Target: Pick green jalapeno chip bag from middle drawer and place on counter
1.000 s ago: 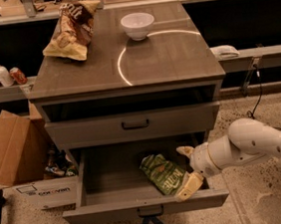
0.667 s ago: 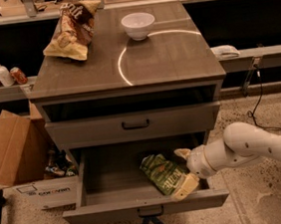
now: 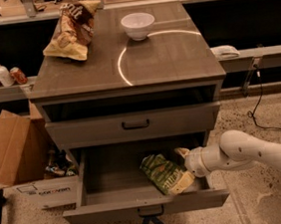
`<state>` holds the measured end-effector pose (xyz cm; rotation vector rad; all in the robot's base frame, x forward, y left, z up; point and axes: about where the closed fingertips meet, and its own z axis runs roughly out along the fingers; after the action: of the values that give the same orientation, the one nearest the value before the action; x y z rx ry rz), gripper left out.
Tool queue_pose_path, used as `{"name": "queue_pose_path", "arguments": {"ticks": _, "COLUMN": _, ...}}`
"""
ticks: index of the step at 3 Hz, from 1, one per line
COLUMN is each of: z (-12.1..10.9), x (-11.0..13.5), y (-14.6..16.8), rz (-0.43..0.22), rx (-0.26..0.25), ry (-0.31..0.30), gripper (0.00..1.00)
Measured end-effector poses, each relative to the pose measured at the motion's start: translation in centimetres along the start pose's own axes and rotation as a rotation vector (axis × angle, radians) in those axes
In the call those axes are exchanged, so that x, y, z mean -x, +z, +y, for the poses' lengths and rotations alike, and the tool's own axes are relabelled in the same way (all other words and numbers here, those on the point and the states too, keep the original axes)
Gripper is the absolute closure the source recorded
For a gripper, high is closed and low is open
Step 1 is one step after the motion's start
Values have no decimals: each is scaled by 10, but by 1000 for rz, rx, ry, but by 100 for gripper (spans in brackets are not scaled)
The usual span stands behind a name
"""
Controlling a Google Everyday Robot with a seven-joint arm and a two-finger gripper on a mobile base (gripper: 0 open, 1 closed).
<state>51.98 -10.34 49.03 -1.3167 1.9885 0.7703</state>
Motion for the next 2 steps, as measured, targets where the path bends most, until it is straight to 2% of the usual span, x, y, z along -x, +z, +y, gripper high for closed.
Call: {"name": "queue_pose_path", "arguments": {"ticks": 2, "z": -31, "x": -2, "y": 42, "rz": 1, "rx": -60, "ry": 30, "gripper": 0}}
